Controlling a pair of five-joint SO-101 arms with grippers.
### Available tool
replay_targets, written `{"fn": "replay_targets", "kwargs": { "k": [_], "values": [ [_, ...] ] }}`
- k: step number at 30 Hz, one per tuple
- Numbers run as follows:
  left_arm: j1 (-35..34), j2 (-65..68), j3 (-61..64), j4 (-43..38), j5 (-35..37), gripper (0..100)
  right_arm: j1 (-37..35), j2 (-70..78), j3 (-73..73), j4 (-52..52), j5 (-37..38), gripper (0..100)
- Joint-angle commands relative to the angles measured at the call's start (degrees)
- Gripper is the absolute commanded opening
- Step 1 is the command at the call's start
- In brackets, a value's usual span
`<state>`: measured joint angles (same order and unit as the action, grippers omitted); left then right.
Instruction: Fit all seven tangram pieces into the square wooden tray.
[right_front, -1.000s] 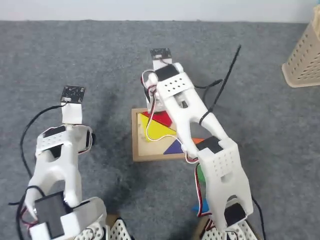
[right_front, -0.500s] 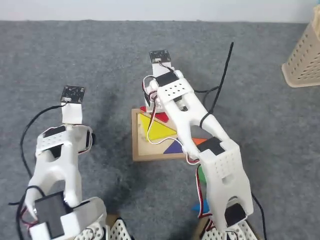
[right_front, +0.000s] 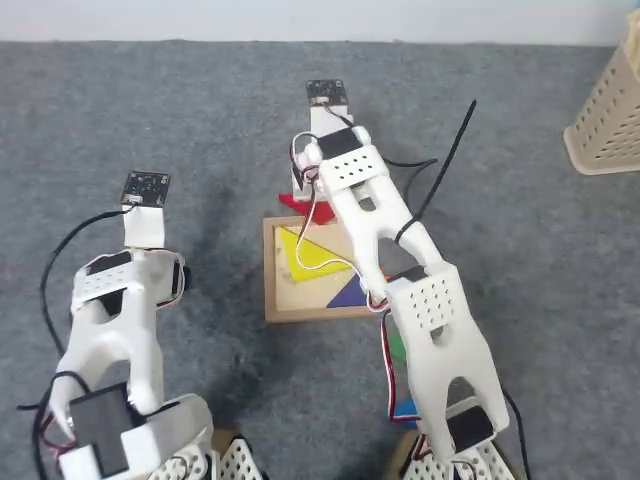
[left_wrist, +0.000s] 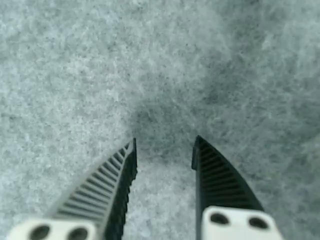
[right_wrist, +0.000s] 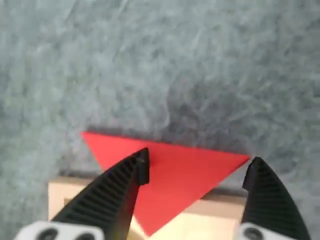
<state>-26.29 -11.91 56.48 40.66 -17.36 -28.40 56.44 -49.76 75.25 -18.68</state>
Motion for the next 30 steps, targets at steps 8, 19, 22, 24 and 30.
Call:
{"fn": "replay_targets", "kwargs": {
  "k": [8, 19, 22, 24, 30],
  "values": [
    [0.09, -2.64, 0.13, -0.97, -0.53, 18, 1.1, -7.08, -19.96, 21.49, 9.49, 30.7],
    [0.09, -2.64, 0.13, -1.05, -0.53, 18, -4.18, -9.54, -18.11, 27.91, 18.81, 24.5],
    [0.09, -2.64, 0.13, -1.05, -0.53, 18, -7.16, -12.18, -13.89, 27.91, 18.55, 24.3],
    [0.09, -2.64, 0.13, -1.05, -0.53, 18, -7.6, -14.37, -11.08, 27.82, 17.76, 24.3],
    [0.09, -2.64, 0.13, -1.05, -0.62, 18, -8.31, -19.56, 1.41, 25.01, 16.97, 24.3]
  ]
}}
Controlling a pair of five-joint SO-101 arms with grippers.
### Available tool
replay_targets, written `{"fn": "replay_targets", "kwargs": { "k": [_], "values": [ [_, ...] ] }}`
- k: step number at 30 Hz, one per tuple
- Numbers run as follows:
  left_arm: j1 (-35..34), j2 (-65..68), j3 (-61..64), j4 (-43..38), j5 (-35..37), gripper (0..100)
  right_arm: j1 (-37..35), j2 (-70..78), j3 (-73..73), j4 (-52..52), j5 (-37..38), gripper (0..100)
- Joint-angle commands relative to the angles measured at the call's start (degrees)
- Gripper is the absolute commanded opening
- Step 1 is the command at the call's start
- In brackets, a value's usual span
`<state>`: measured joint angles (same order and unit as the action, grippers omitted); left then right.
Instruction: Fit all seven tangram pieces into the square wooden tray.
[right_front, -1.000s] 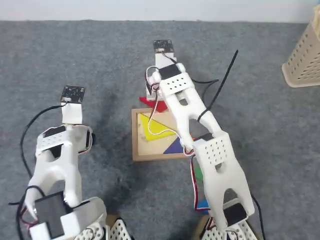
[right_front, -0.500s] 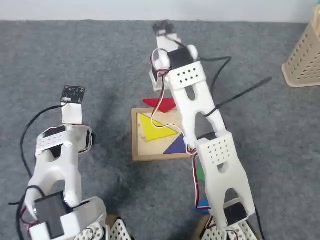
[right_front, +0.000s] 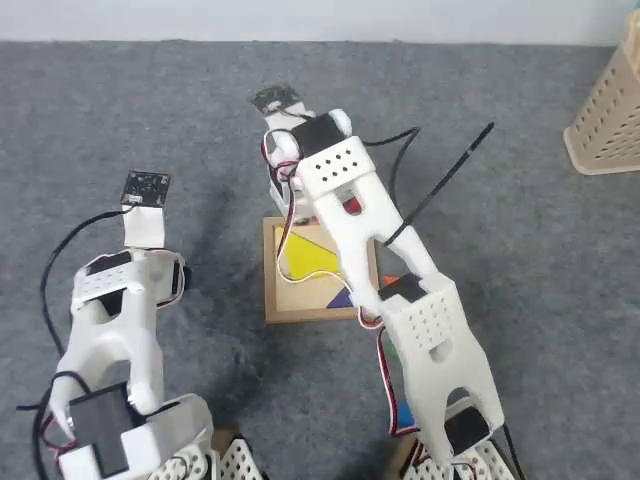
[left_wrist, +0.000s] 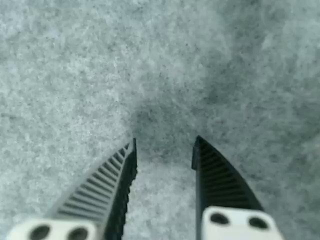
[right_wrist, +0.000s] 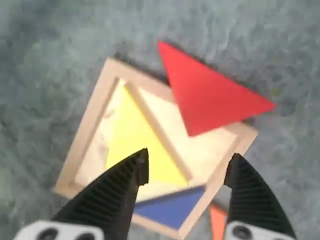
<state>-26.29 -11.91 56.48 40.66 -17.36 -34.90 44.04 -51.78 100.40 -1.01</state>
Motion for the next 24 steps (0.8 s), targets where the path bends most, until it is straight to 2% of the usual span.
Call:
{"fn": "replay_targets", "kwargs": {
  "k": [1, 6, 11, 14, 17, 24],
  "values": [
    [0.09, -2.64, 0.13, -1.05, -0.62, 18, -1.8, -8.31, 5.71, -1.45, -0.79, 24.3],
    [0.09, -2.64, 0.13, -1.05, -0.62, 18, -2.24, -19.21, 26.11, -13.23, -1.05, 24.3],
    [0.26, -2.64, 0.13, -1.05, -0.62, 18, -3.82, -36.26, 59.16, -36.0, -1.67, 24.2],
    [0.26, -2.64, 0.13, -1.05, -0.62, 18, -5.14, -43.91, 73.05, -46.02, -1.41, 24.1],
    [0.26, -2.64, 0.13, -1.05, -0.62, 18, -5.23, -45.67, 76.92, -47.96, -1.32, 24.1],
    [0.26, -2.64, 0.13, -1.05, -0.62, 18, -3.21, -38.11, 73.32, -47.87, -0.53, 24.0]
  ]
}}
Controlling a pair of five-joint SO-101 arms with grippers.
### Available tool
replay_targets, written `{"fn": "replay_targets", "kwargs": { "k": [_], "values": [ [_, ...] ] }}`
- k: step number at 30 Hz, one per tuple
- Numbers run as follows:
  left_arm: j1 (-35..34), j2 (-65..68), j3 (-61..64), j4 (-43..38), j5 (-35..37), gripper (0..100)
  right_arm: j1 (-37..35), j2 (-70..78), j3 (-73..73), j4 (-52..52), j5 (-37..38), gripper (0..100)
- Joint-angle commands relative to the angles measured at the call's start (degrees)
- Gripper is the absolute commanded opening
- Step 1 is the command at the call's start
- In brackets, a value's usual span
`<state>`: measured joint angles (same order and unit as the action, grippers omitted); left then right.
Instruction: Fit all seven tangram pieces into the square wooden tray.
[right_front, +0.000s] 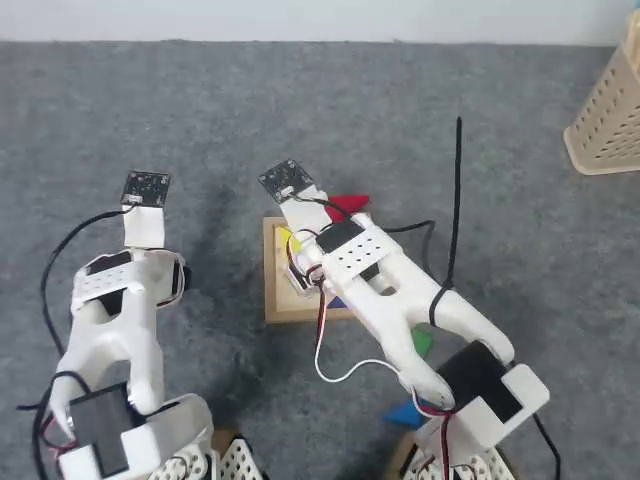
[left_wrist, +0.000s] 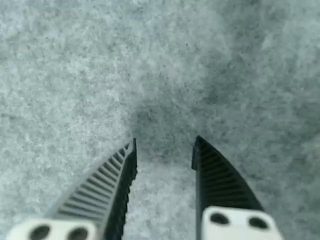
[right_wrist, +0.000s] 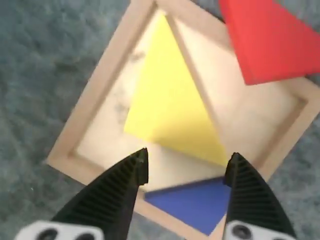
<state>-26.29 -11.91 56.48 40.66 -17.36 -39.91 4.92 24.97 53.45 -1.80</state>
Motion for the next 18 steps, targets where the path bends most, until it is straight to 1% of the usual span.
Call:
{"fn": "replay_targets", "kwargs": {
  "k": [1, 5, 12, 15, 18],
  "values": [
    [0.26, -2.64, 0.13, -1.05, -0.62, 18, 2.68, 2.24, -4.4, -0.84, 0.35, 24.0],
    [0.26, -2.64, 0.13, -1.05, -0.62, 18, 6.73, 7.16, -8.53, -0.48, 0.62, 24.0],
    [0.26, -2.64, 0.13, -1.05, -0.62, 18, 11.65, 15.34, -20.84, 4.62, 0.26, 24.0],
    [0.26, -2.64, 0.13, -1.05, -0.62, 18, 12.18, 17.1, -25.32, 6.9, -1.05, 24.1],
    [0.26, -2.64, 0.13, -1.05, -0.62, 18, 10.51, 15.69, -27.78, 10.51, -3.6, 24.1]
  ]
}}
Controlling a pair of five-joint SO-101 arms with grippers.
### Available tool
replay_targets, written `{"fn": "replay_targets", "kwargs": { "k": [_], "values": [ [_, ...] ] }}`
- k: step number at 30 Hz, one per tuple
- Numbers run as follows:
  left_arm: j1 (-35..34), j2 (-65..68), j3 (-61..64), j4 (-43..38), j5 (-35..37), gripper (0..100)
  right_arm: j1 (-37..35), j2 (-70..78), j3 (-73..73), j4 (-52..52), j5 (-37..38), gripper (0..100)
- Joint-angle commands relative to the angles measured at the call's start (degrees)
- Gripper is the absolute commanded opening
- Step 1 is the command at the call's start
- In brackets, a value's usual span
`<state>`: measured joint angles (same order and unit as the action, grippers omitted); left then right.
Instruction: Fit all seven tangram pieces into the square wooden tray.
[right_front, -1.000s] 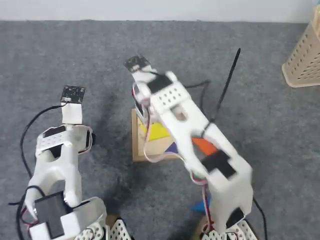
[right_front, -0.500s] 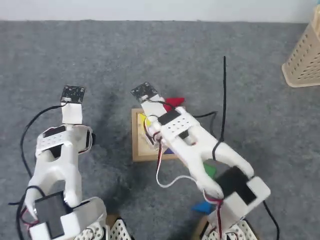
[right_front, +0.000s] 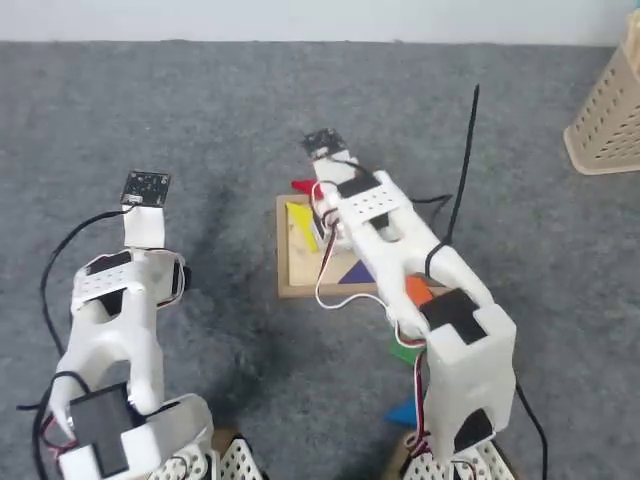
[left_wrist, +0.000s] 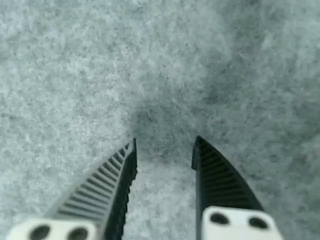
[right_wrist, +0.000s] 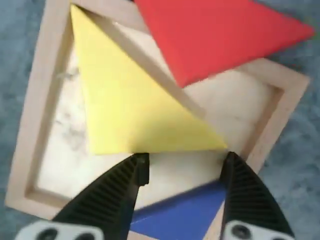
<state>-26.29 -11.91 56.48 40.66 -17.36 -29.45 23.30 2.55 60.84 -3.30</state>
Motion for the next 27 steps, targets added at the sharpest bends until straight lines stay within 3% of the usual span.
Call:
{"fn": "replay_targets", "kwargs": {
  "k": [1, 5, 10, 13, 17, 27],
  "values": [
    [0.26, -2.64, 0.13, -1.05, -0.62, 18, -0.57, -3.82, -5.36, 3.74, -2.46, 24.1],
    [0.18, -2.64, 0.13, -1.05, -0.62, 18, -3.38, -9.27, -3.16, 4.18, -2.55, 24.1],
    [0.26, -2.64, 0.13, -1.05, -0.62, 18, -6.99, -11.74, 1.67, -4.09, -2.02, 23.8],
    [0.18, -2.64, 0.13, -1.05, -0.62, 18, -7.6, -9.45, 2.73, -7.52, -2.2, 15.7],
    [0.09, -2.64, 0.13, -1.05, -0.62, 18, -5.49, -5.58, 2.64, -9.1, -2.46, 5.7],
    [0.09, -2.64, 0.13, -0.97, -0.62, 18, 2.95, -1.71, 1.67, -7.87, -0.26, 5.6]
  ]
}}
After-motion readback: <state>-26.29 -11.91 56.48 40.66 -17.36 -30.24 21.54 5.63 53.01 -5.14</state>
